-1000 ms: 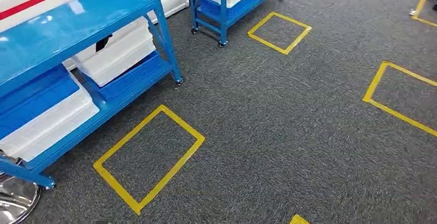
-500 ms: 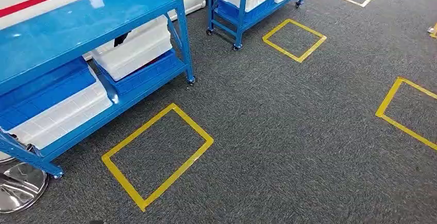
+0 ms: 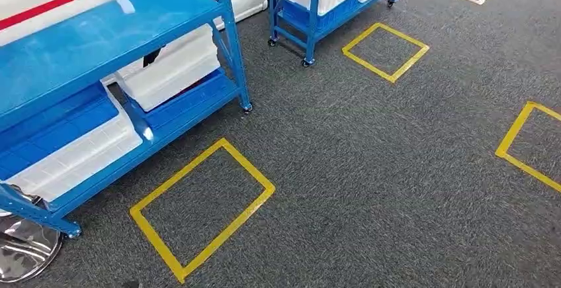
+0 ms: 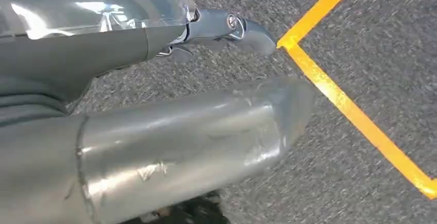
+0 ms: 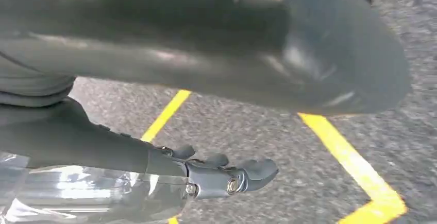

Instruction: Take the parts from the cabinet and place them on the table.

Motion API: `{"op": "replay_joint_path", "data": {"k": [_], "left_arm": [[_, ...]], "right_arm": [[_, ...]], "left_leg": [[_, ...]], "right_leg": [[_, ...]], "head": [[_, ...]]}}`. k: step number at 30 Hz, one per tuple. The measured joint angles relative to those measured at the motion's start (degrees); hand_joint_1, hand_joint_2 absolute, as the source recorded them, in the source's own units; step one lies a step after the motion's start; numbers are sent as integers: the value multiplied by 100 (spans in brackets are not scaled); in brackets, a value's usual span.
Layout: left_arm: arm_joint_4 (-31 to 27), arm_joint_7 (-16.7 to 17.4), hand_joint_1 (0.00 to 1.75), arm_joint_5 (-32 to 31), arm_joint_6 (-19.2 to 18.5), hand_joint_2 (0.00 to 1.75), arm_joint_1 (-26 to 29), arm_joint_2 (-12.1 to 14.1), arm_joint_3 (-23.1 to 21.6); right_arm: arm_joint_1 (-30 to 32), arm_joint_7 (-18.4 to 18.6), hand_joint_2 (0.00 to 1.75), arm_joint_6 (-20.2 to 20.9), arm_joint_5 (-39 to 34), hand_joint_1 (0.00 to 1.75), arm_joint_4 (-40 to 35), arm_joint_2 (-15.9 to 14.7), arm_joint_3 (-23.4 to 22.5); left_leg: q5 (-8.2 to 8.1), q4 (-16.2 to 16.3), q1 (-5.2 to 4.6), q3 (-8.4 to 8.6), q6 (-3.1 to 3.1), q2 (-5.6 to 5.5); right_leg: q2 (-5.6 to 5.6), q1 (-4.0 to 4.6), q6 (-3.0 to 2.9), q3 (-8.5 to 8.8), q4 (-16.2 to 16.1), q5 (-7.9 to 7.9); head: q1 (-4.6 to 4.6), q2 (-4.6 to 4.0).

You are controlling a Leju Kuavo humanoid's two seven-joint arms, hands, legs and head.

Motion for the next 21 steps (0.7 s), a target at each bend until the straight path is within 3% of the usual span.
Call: {"op": "replay_joint_path", "data": {"k": [1, 2, 4, 5, 7, 9, 10, 11, 12, 14, 15, 16, 17, 18, 19, 20, 21], "left_arm": [[0, 0, 0, 0, -2, 0, 8, -2, 0], [0, 0, 0, 0, -4, 0, 14, -2, 0], [4, 0, 0, 0, -11, 0, 18, -7, 0], [4, 0, 0, 0, -11, 0, 29, -7, 0], [7, 2, 0, 0, -15, 0, 22, -11, 0], [7, 2, 0, 0, -15, 0, 21, -11, 0], [7, 4, 0, 0, -15, 0, 8, -11, 0], [7, 4, 0, 0, -15, 0, 7, -11, 0], [7, 15, 0, -2, -15, 0, -6, -11, -2], [7, 28, 0, -2, -15, 0, -22, -18, -2], [7, 28, 0, -2, -15, 0, -21, -20, -2], [7, 30, 0, -2, -15, 0, -12, -20, -2], [7, 35, 0, -4, -15, 0, 16, -26, -2], [9, 37, 0, -4, -15, 0, 31, -39, -2], [9, 37, 0, -9, -15, 0, 32, -57, -7], [9, 37, 0, -9, -15, 0, 30, -68, -7], [13, 39, 0, -9, -15, 0, 18, -74, -7]], "right_arm": [[1, -7, 0, 0, 0, 0, 0, -2, 0], [2, -13, 0, 0, 0, 0, 0, -2, -2], [0, -17, 0, 0, -4, 0, 0, -2, -4], [25, -17, 0, 4, -13, 0, 4, -2, -9], [-28, -17, 0, 20, -17, 0, 4, -2, -22], [-34, -9, 0, 22, 4, 0, 4, -2, -37], [-38, 13, 0, 18, 43, 0, 2, -4, -37], [-39, 15, 0, 15, 81, 0, 4, 0, -37], [-56, 33, 0, 24, 124, 0, 11, 6, -35], [-61, 79, 0, 22, 153, 0, 15, 4, -35], [-54, 90, 0, 22, 168, 0, 15, 4, -35], [-43, 96, 0, 24, 186, 0, 15, 2, -35], [-33, 107, 0, 24, 192, 0, 15, 2, -35], [-20, 107, 0, 24, 195, 0, 15, 2, -35], [-14, 107, 0, 24, 195, 0, 15, -2, -35], [14, 107, 0, 26, 195, 0, 15, -7, -35], [33, 107, 0, 31, 195, 0, 15, -13, -35]], "left_leg": [[1, -51, 0, -89, 7, 2], [129, -286, 0, -77, 33, 4], [800, -1120, -3, 117, 100, 20], [1301, -1502, -15, 170, 156, 62], [1135, -1524, -89, 221, 166, 62], [1149, -1630, -103, 306, 267, 17], [1158, -1702, -81, 475, 313, -42], [1134, -1750, -80, 573, 344, -43], [1108, -1774, -76, 633, 379, -54], [1033, -1777, -77, 690, 408, -122], [989, -1776, -77, 738, 408, -184], [940, -1775, -75, 797, 402, -246], [879, -1776, -74, 880, 391, -317], [813, -1775, -72, 974, 374, -387], [749, -1775, -68, 1064, 354, -443], [678, -1777, -67, 1097, 333, -495], [610, -1724, -77, 1180, 298, -557]], "right_leg": [[0, 4, 5, 77, 0, -56], [-1, 10, 14, 160, 0, -117], [-16, 30, 34, 332, -1, -241], [-23, 25, 46, 367, -9, -302], [-3, 21, 146, 414, -24, -394], [-20, -3, 225, 534, 23, -335], [-49, -12, 255, 530, 110, -354], [-35, -19, 265, 470, 317, -328], [-15, -10, 280, 209, 708, -371], [-8, -18, 305, -383, 1435, -748], [-5, -17, 301, -596, 1621, -963], [-4, -18, 319, -720, 1634, -1041], [-1, -22, 319, -753, 1466, -989], [23, -24, 314, -705, 1129, -768], [91, -23, 299, -624, 722, -401], [281, -23, 284, -568, 289, 157], [442, 8, 274, -586, 166, 442]], "head": [[4, 0], [2, 0], [2, 0], [2, 0], [9, 0], [13, 0], [-11, 2], [26, 0], [42, 2], [35, 0], [44, 0], [44, 0], [44, 0], [44, 0], [44, 0], [48, 0], [46, 0]]}}
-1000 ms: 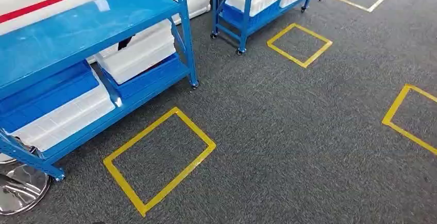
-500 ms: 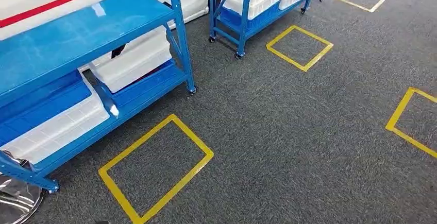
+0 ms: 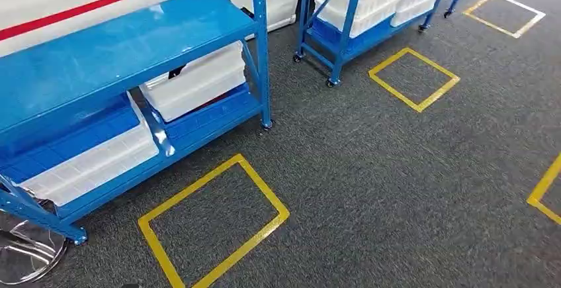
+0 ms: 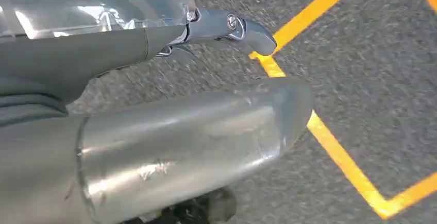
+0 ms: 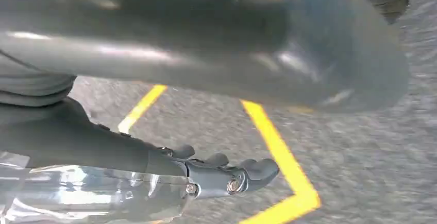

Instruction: Take the parts from the cabinet and place them on the table.

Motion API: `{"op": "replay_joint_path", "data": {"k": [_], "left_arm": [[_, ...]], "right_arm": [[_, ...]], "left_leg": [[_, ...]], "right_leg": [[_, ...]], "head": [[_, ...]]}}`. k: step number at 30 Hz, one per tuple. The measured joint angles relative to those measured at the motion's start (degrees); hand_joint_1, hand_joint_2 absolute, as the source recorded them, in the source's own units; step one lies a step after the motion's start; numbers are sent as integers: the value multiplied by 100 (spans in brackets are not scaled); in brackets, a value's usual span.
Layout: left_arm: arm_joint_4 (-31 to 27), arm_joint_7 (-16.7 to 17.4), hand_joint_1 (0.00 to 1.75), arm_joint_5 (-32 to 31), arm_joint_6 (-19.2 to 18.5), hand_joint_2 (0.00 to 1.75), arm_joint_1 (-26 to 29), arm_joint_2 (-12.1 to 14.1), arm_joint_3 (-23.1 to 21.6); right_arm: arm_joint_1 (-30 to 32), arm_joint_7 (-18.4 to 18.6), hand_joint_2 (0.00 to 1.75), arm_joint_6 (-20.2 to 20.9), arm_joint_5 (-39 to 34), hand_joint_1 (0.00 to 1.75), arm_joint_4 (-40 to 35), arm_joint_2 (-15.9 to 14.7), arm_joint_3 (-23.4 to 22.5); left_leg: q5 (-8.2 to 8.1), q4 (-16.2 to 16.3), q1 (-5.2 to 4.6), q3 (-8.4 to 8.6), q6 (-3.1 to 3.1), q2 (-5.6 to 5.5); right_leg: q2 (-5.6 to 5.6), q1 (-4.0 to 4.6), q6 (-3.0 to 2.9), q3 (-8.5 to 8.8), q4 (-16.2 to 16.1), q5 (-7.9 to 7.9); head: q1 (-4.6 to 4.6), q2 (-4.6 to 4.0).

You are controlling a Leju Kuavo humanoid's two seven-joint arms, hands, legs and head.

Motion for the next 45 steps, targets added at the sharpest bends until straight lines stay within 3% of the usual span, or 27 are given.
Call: {"op": "replay_joint_path", "data": {"k": [4, 6, 7, 9, 10, 11, 13, 14, 15, 16, 20, 22, 23, 24, 26, 28, 30, 31, 32, 34, 36, 37, 39, 41, 42, 43, 45], "left_arm": [[0, 2, 0, -4, 0, 0, -2, -7, -2], [2, -2, 0, -4, 9, 0, -17, 2, -2], [2, -2, 0, -4, 7, 0, -39, -2, -4], [2, -2, 0, -4, 9, 0, -32, -4, -4], [2, 0, 0, -4, 9, 0, -19, -4, -4], [2, 0, 0, -4, 9, 0, -5, -4, -4], [2, 0, 0, -4, 9, 0, 6, -2, -4], [2, 0, 0, -4, 9, 0, 8, -2, -4], [2, 2, 0, -4, 9, 0, 15, 4, -4], [4, 5, 0, -7, 7, 0, 11, 3, -6], [6, 5, 0, -7, 7, 0, 11, -2, -7], [7, 2, 0, -4, 9, 0, 4, -7, -7], [7, 0, 0, -4, 9, 0, 11, -2, -7], [7, -2, 0, -4, 9, 0, -48, -2, -7], [7, -2, 0, -4, 9, 0, -47, -4, -9], [7, -2, 0, -4, 9, 0, -2, -7, -9], [7, -2, 0, -4, 4, 0, 3, -13, -9], [7, -2, 0, -4, 4, 0, 15, -13, -9], [7, -2, 0, -3, 4, 0, 4, -13, -11], [9, 0, 0, -2, 11, 0, -3, -13, -11], [7, 5, 0, -2, 17, 0, 7, 2, -11], [9, 5, 0, 0, 17, 0, 2, -2, -11], [11, 7, 0, -2, 20, 0, -30, -13, -13], [11, 9, 0, 0, 22, 0, -22, -11, -13], [11, 9, 0, 2, 26, 0, -8, -11, -13], [11, 13, 0, 2, 35, 0, 5, -11, -13], [11, 13, 0, 2, 42, 0, 12, -9, -13]], "right_arm": [[-44, 7, 0, 0, 2, 0, 2, -13, 2], [-26, 4, 0, 0, 2, 0, 2, -7, 2], [-21, 4, 0, 0, 2, 0, 2, -7, 2], [-21, 7, 0, 0, 2, 0, 2, -7, 2], [-21, 7, 0, 0, 2, 0, 2, -7, 2], [-22, 7, 0, 0, 2, 0, 2, -7, 2], [-29, 7, 0, 0, 2, 0, 2, -7, 2], [-23, 7, 0, 0, 2, 0, 2, -7, 2], [-9, 7, 0, 0, 4, 0, 15, 9, 2], [-10, 7, 0, 0, 7, 0, 18, 13, 4], [-15, 7, 0, 0, 7, 0, 17, 11, 2], [-48, 9, 0, 0, 7, 0, 17, 9, 4], [-70, 9, 0, 0, 7, 0, 17, 13, 4], [-71, 2, 0, 0, 11, 0, 22, 11, 4], [-50, 4, 0, 0, 11, 0, 22, -4, 4], [-38, 7, 0, 0, 13, 0, 22, -4, 4], [-20, 4, 0, 0, 15, 0, 22, -4, 4], [8, 4, 0, 2, 20, 0, 24, -4, 4], [-5, 4, 0, 11, 26, 0, 28, -2, 7], [-23, 6, 0, 17, 57, 0, 26, -7, 7], [-25, 7, 0, 20, 100, 0, 26, 0, 9], [-13, 7, 0, 17, 114, 0, 26, 0, 11], [4, 18, 0, 17, 133, 0, 26, 0, 26], [3, 26, 0, 17, 144, 0, 26, 0, 48], [2, 28, 0, 17, 157, 0, 26, 0, 50], [0, 33, 0, 17, 157, 0, 26, 0, 55], [-5, 33, 0, 17, 160, 0, 26, 2, 57]], "left_leg": [[35, 67, -2, -21, -121, -109], [82, 727, -11, -360, -184, 405], [-83, 1154, 14, -654, -231, 519], [-585, 1705, 39, -1098, -272, 557], [-674, 1754, 47, -1213, -287, 561], [-595, 1603, 49, -1233, -273, 566], [-28, 832, 44, -1036, -204, 629], [408, 325, 9, -888, -118, 824], [600, 186, -49, -901, -38, 1062], [489, 140, -71, -900, -58, 1072], [467, 135, -71, -892, -52, 1058], [521, 121, -86, -845, -14, 1011], [529, -36, -4, -632, 68, 765], [471, -66, 20, -524, 116, 577], [405, -64, 26, -459, 119, 403], [321, -59, 51, -341, 80, 235], [199, -41, 86, -195, 9, 72], [135, -24, 83, -186, -42, 4], [94, 13, 81, -160, -80, -69], [50, 4, 85, -125, -158, -117], [71, 93, 92, -184, -195, -78], [95, 392, 71, -308, -229, 235], [-181, 1191, 77, -802, -275, 515], [-548, 1807, 77, -1258, -284, 562], [-535, 1835, 74, -1369, -271, 564], [-355, 1612, 64, -1347, -230, 569], [283, 729, 2, -1082, -84, 685]], "right_leg": [[-240, 1, -185, 172, -90, -70], [-367, 5, -272, 340, -199, -144], [-437, 16, -285, 402, -215, -195], [-560, 25, -293, 521, -215, -317], [-616, 28, -291, 589, -215, -376], [-677, 35, -289, 672, -215, -440], [-811, 57, -279, 847, -219, -566], [-890, 69, -270, 923, -229, -639], [-951, 77, -251, 983, -211, -699], [-961, 87, -220, 989, -225, -718], [-961, 86, -215, 988, -227, -722], [-1044, 80, -151, 1025, -262, -766], [-1002, 57, -55, 1069, 26, -723], [-468, -9, 19, 393, 1058, -1077], [-452, -38, 56, -15, 1460, -1385], [-446, -63, 95, -52, 1141, -1176], [-314, -110, 147, 154, 281, -486], [-82, -152, 187, 185, -59, -8], [-113, -93, 104, 181, -46, -259], [-179, -78, -4, 208, -48, -182], [-299, -94, -102, 330, -94, -215], [-365, -80, -162, 409, -127, -256], [-488, -46, -217, 506, -147, -341], [-600, -17, -233, 611, -147, -447], [-662, 1, -239, 687, -147, -509], [-727, 22, -243, 775, -148, -573], [-874, 78, -250, 959, -157, -703]], "head": [[7, 0], [-55, 0], [-48, 0], [-57, 0], [-50, 0], [-57, 0], [-57, 0], [-55, 0], [-10, 0], [-4, 0], [-6, 0], [-6, 0], [2, 0], [33, 0], [35, 0], [35, 0], [42, 0], [66, 0], [72, 0], [65, 0], [64, 0], [57, 0], [6, 0], [-4, 0], [-7, 0], [-9, 0], [-15, 0]]}}
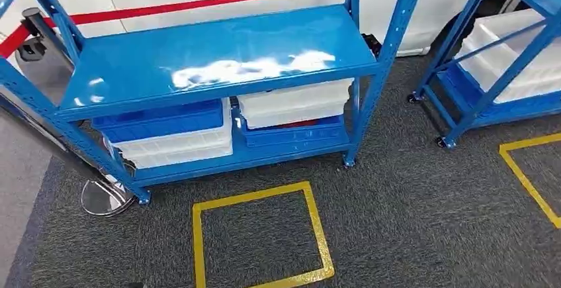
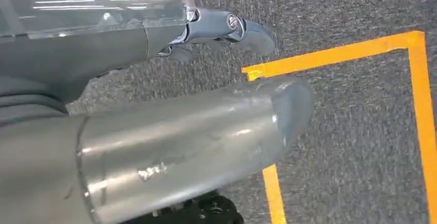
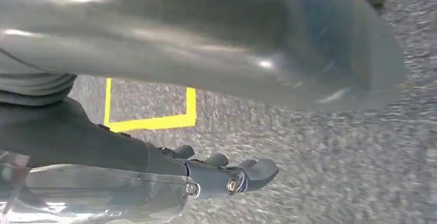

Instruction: Take the parts from the cabinet and place them on the table.

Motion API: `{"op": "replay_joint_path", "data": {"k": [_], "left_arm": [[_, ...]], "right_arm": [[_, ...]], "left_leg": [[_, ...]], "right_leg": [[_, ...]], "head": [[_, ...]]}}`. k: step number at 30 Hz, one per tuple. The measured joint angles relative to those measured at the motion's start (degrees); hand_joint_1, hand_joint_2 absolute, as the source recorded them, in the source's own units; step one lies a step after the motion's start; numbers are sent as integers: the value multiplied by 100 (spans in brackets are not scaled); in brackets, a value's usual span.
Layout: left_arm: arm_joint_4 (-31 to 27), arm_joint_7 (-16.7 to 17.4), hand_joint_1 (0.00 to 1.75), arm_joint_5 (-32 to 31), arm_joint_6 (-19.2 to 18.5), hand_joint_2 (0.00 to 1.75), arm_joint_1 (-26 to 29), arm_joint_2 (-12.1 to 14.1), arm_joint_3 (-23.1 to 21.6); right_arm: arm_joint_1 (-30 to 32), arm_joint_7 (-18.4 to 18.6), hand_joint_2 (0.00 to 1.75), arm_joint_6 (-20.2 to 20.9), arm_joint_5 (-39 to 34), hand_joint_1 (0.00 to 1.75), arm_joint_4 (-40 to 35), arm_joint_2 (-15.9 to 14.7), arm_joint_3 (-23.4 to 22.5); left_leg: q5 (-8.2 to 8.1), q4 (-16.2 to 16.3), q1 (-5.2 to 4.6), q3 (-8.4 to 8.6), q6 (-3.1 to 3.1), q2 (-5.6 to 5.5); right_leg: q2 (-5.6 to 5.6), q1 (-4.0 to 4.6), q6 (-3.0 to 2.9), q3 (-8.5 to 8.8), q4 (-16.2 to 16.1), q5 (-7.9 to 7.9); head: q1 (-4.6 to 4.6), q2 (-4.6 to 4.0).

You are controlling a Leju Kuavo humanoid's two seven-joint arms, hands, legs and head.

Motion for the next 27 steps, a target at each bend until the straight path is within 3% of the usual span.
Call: {"op": "replay_joint_path", "data": {"k": [1, 2, 3, 4, 6, 7, 8, 9, 11, 12, 13, 15, 16, 17, 18, 19, 21, 22, 23, 24, 26, 27], "left_arm": [[0, 0, 0, 0, 2, 0, 1, 4, 0], [0, 7, 0, -2, 4, 0, -2, 18, 0], [2, 7, 0, -2, 4, 0, -11, 9, 0], [2, 9, 0, 0, 9, 0, -4, 9, 0], [2, 9, 0, 0, 13, 0, 11, 13, 0], [2, 7, 0, 0, 11, 0, 18, 11, 0], [2, 11, 0, 0, 11, 0, 3, 11, 0], [2, 9, 0, 0, 11, 0, -33, 11, -2], [2, 9, 0, 0, 13, 0, -53, 2, -2], [2, 11, 0, 0, 11, 0, -44, 2, -2], [2, 11, 0, 0, 11, 0, -15, 2, -2], [2, 11, 0, 0, 11, 0, 6, -4, -2], [2, 11, 0, 0, 11, 0, 3, -9, -2], [2, 11, 0, 0, 11, 0, 2, -7, -2], [2, 11, 0, 0, 11, 0, -7, -7, -2], [2, 13, 0, 0, 11, 0, -8, -7, -2], [2, 13, 0, 0, 11, 0, 6, 0, -2], [2, 13, 0, 0, 13, 0, 8, 15, -2], [4, 13, 0, 0, 11, 0, -9, 7, -2], [4, 11, 0, 4, 9, 0, -38, 0, -4], [4, 11, 0, 11, 9, 0, -44, -2, -4], [2, 11, 0, 13, 11, 0, -28, -2, -2]], "right_arm": [[13, 0, 0, 0, 2, 0, 2, 15, 0], [16, 4, 0, 0, 4, 0, 7, 55, 0], [1, 4, 0, 0, 4, 0, 7, 52, 2], [-19, 4, 0, -2, 4, 0, 4, 52, 2], [-35, 7, 0, -2, 4, 0, 2, 48, 4], [-39, 9, 0, -2, 4, 0, 2, 46, 4], [-42, 7, 0, -2, 4, 0, 2, 50, 7], [-42, 7, 0, 0, 11, 0, 4, 50, 7], [-17, 7, 0, 0, 13, 0, 4, 48, 7], [-15, 9, 0, -2, 13, 0, 4, 46, 7], [-12, 9, 0, -2, 13, 0, 4, 44, 7], [-1, 9, 0, -2, 13, 0, 4, 44, 7], [16, 9, 0, -2, 13, 0, 4, 44, 7], [35, 9, 0, 0, 13, 0, 7, 46, 7], [17, 9, 0, 0, 13, 0, 7, 44, 7], [-2, 9, 0, -2, 13, 0, 2, 39, 7], [-11, 11, 0, -2, 13, 0, 0, 33, 7], [-8, 13, 0, -4, 13, 0, 0, 37, 9], [6, 9, 0, -4, -4, 0, 0, 37, 7], [9, 4, 0, -11, -61, 0, 0, 37, 7], [8, -22, 0, -17, -151, 0, 0, 37, -11], [8, -33, 0, -17, -166, 0, 0, 37, -15]], "left_leg": [[340, -420, -84, 111, 136, 280], [211, -420, -117, 77, 155, 356], [63, -454, -121, 93, 138, 304], [188, -516, -118, 130, 164, 264], [238, -622, -58, 326, 201, 82], [248, -693, -31, 412, 212, 49], [248, -720, -13, 453, 221, -13], [233, -726, -2, 466, 233, -82], [176, -724, 9, 508, 226, -249], [146, -722, 22, 547, 208, -334], [101, -718, 49, 613, 183, -421], [-4, -708, 105, 759, 106, -586], [-65, -700, 125, 815, 51, -657], [-116, -657, 119, 874, 4, -716], [-155, -682, 118, 818, -54, -779], [-198, -708, 119, 831, -97, -819], [-163, -638, 115, 885, -151, -823], [-204, -555, 121, 868, -164, -590], [-287, -287, 103, 738, -188, -299], [-438, 105, 107, 494, -212, -177], [-793, 945, 119, -57, -239, -118], [-825, 1165, 117, -241, -235, -118]], "right_leg": [[-64, 4, -4, 49, -11, -61], [-117, 42, 33, 113, -4, -111], [-161, 30, 72, 121, -23, -151], [-233, 39, 109, 218, -35, -165], [-253, 30, 175, 301, 59, -112], [37, -7, 193, 262, 228, -150], [293, -28, 233, 89, 509, -245], [396, -57, 276, -155, 867, -403], [431, -107, 334, -662, 1522, -813], [432, -124, 366, -807, 1617, -853], [434, -144, 389, -861, 1492, -748], [490, -193, 459, -715, 745, -179], [652, -241, 491, -625, 275, 277], [797, -250, 494, -636, 128, 490], [750, -197, 372, -613, 135, 277], [726, -181, 310, -587, 127, 386], [606, -192, 195, -498, 94, 365], [566, -194, 161, -443, 54, 354], [522, -183, 117, -389, 36, 324], [470, -168, 88, -365, 35, 302], [400, -139, 61, -322, 35, 232], [378, -129, 58, -286, 35, 196]], "head": [[4, 0], [46, 0], [31, 0], [29, 0], [26, 0], [42, 0], [59, 0], [57, 0], [61, 0], [50, 0], [57, 0], [57, 0], [63, 0], [70, 0], [83, 0], [68, 0], [61, 0], [50, 0], [15, 0], [4, 0], [2, 0], [2, 0]]}}
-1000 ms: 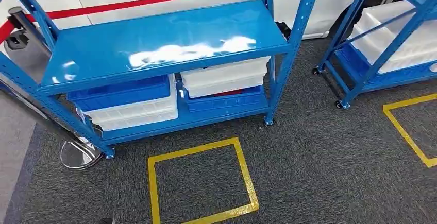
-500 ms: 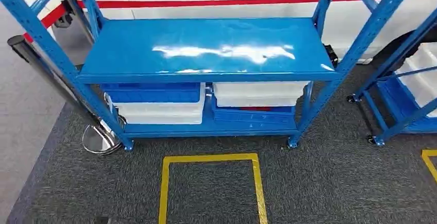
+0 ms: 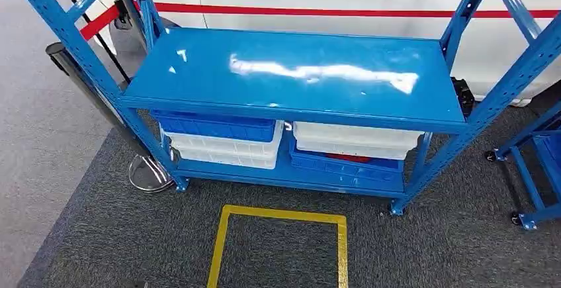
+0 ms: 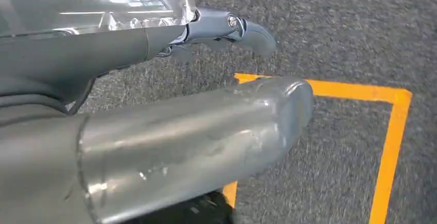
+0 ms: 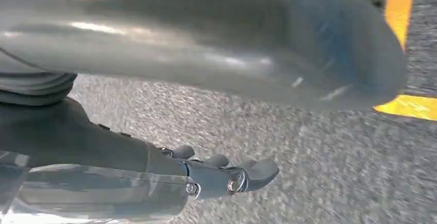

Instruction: Take the parts from the cabinet and place them on the table.

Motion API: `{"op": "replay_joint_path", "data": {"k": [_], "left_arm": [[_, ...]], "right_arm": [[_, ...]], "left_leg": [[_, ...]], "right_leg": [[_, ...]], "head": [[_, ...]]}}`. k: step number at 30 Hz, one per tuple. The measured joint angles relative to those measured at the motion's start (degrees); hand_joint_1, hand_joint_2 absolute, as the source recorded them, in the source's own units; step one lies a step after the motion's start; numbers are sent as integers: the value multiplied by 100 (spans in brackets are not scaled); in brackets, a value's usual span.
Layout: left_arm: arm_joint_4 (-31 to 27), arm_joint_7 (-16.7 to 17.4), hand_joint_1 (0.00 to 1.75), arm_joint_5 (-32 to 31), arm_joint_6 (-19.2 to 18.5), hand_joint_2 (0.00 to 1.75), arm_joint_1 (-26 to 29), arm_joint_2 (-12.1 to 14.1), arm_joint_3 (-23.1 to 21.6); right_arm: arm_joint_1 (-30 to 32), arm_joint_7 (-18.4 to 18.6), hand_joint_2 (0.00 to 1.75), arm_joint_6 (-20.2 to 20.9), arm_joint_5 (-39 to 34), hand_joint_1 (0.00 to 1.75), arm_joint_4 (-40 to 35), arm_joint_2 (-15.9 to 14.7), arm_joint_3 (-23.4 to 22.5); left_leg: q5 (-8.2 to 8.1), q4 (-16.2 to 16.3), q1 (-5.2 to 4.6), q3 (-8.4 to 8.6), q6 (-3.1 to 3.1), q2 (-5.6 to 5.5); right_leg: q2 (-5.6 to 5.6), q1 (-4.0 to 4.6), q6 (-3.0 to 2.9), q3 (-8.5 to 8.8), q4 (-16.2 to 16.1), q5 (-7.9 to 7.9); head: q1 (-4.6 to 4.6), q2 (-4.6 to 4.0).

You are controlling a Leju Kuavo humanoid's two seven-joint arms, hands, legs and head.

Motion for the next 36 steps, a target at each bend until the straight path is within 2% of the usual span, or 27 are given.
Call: {"op": "replay_joint_path", "data": {"k": [1, 2, 4, 5, 6, 7, 9, 11, 14, 15, 16, 17, 18, 20, 21, 22, 23, 24, 26, 28, 30, 31, 32, 33, 34, 35, 36], "left_arm": [[0, 0, 0, 2, 7, 0, 18, 0, 0], [0, 0, 0, 7, 7, 0, 32, 2, 0], [0, 0, 0, 11, 7, 0, 43, 2, 0], [0, 0, 0, 13, 9, 0, 49, 9, 0], [2, 0, 0, 13, 7, 0, 41, 4, -2], [2, 0, 0, 13, 9, 0, 30, 7, 0], [2, 0, 0, 13, 13, 0, 76, 9, 0], [2, 0, 0, 13, 13, 0, 79, 2, 0], [2, -2, 0, 13, 13, 0, 49, 2, 0], [2, -2, 0, 13, 13, 0, 49, 2, 0], [2, 0, 0, 13, 13, 0, 64, 2, 0], [2, 0, 0, 13, 13, 0, 81, 2, 0], [2, 0, 0, 13, 11, 0, 89, -4, 0], [2, 0, 0, 13, 9, 0, 86, -20, 0], [2, -2, 0, 13, 7, 0, 83, -22, 0], [2, 0, 0, 13, 7, 0, 69, -22, 0], [2, 0, 0, 13, 7, 0, 69, -22, 0], [2, -2, 0, 13, 5, 0, 76, -22, 0], [2, 0, 0, 13, 7, 0, 73, -13, 0], [2, -2, 0, 13, 2, 0, 54, -22, 0], [2, -2, 0, 15, 0, 0, 72, -24, -2], [2, -2, 0, 18, 0, 0, 85, -24, -2], [2, -2, 0, 26, 0, 0, 97, -24, 0], [2, -2, 0, 31, 0, 0, 102, -22, 0], [2, -2, 0, 33, 0, 0, 106, -20, 0], [2, -2, 0, 33, 2, 0, 118, -20, 0], [6, -9, 0, 37, 0, 0, 171, -20, 2]], "right_arm": [[2, -4, 0, 0, -7, 0, 0, 0, 0], [2, -4, 0, 0, -11, 0, 0, 0, -2], [-6, -15, 0, 2, -13, 0, 0, 2, -2], [13, -17, 0, 9, -13, 0, 4, 24, -2], [5, -22, 0, 20, -13, 0, 2, 37, -2], [-21, -22, 0, 17, -13, 0, 2, 37, -2], [-5, -22, 0, 28, -13, 0, -2, 37, -2], [-8, -22, 0, 39, -11, 0, -2, 39, -2], [-26, -22, 0, 39, -11, 0, -2, 39, -2], [-19, -22, 0, 39, -11, 0, -2, 37, -2], [-8, -22, 0, 39, -11, 0, -4, 37, -2], [1, -22, 0, 39, -11, 0, -4, 37, -2], [18, -31, 0, 37, 4, 0, -2, 37, -2], [32, -26, 0, 33, -46, 0, -4, 37, -9], [27, -17, 0, 33, -76, 0, -2, 33, -22], [2, -17, 0, 33, -96, 0, -2, 33, -39], [3, -17, 0, 31, -103, 0, -9, 33, -52], [16, -6, 0, 28, -107, 0, -13, 26, -65], [11, -4, 0, 31, -109, 0, -13, 33, -89], [1, -21, 0, 52, -178, 0, -15, 33, -122], [-14, -46, 0, 15, -201, 0, -20, 35, -164], [-9, -46, 175, -9, -195, 0, -20, 35, -164], [-2, -44, 175, -28, -175, 0, -20, 35, -164], [9, -41, 175, -59, -149, 0, -20, 37, -164], [13, -39, 175, -83, -138, 0, -20, 39, -164], [13, -39, 175, -85, -149, 0, -20, 39, -168], [11, -37, 175, -83, -195, 0, -20, 39, -195]], "left_leg": [[130, -40, -1, -60, 15, 0], [402, -339, -7, 6, 53, 0], [1097, -1349, -59, 356, 183, 33], [1141, -1584, -109, 431, 262, 137], [818, -1627, -138, 412, 265, 153], [806, -1643, -141, 438, 285, 126], [961, -1806, -125, 551, 376, 81], [1043, -1917, -69, 786, 412, 62], [981, -1934, -81, 825, 452, 29], [950, -1933, -85, 847, 458, 14], [918, -1931, -86, 883, 451, -10], [886, -1931, -86, 930, 442, -26], [834, -1930, -86, 1009, 426, -52], [741, -1932, -87, 1128, 382, -66], [714, -1935, -103, 1181, 344, -70], [685, -1945, -99, 1157, 294, -80], [647, -1952, -102, 1176, 259, -81], [688, -1852, -104, 1232, 231, -80], [581, -1732, -89, 1228, 167, -50], [354, -1234, -73, 967, 108, -22], [-78, -292, -21, 368, 52, -13], [-95, -91, -5, 195, 34, -10], [42, -149, 11, 143, 24, -6], [310, -427, 22, 191, 17, -3], [677, -937, 32, 345, 12, 4], [1047, -1466, 49, 502, 0, -57], [1076, -1624, 54, 558, 3, -214]], "right_leg": [[-14, 12, 1, 55, 0, -41], [-33, 25, 0, 119, -1, -86], [-79, 49, 7, 257, -11, -180], [-91, 42, 14, 295, -17, -211], [-78, 57, 52, 286, -22, -225], [-102, 51, 108, 287, -70, -258], [-110, 74, 199, 396, 7, -131], [-16, 51, 224, 409, 194, -252], [46, 32, 270, -287, 1222, -792], [46, 32, 300, -505, 1478, -911], [46, 32, 298, -632, 1532, -848], [46, 32, 303, -629, 1365, -656], [47, 33, 268, -504, 889, -268], [60, 39, 238, -246, -38, 370], [71, 84, 222, -279, 35, 157], [61, 95, 174, -275, 6, 73], [59, 98, 130, -248, -38, 228], [63, 81, 84, -224, -49, 227], [51, 44, 22, -99, -95, 208], [71, 35, -28, -69, -100, 177], [67, 37, -48, -38, -97, 108], [78, 33, -35, -4, -96, 76], [87, 25, -18, 48, -93, 39], [89, 16, 4, 110, -91, -7], [97, -1, 33, 199, -91, -65], [160, -12, 87, 271, -91, -118], [169, -18, 120, 291, -102, -151]], "head": [[-2, 0], [0, 0], [0, 0], [18, 0], [13, 0], [-11, 0], [2, 0], [39, 0], [55, 0], [53, 0], [57, 0], [55, 0], [59, 0], [57, 0], [44, 0], [57, 2], [65, 0], [44, 2], [59, 2], [8, 0], [13, 0], [7, 0], [9, 0], [11, 0], [9, 0], [13, 0], [22, 0]]}}
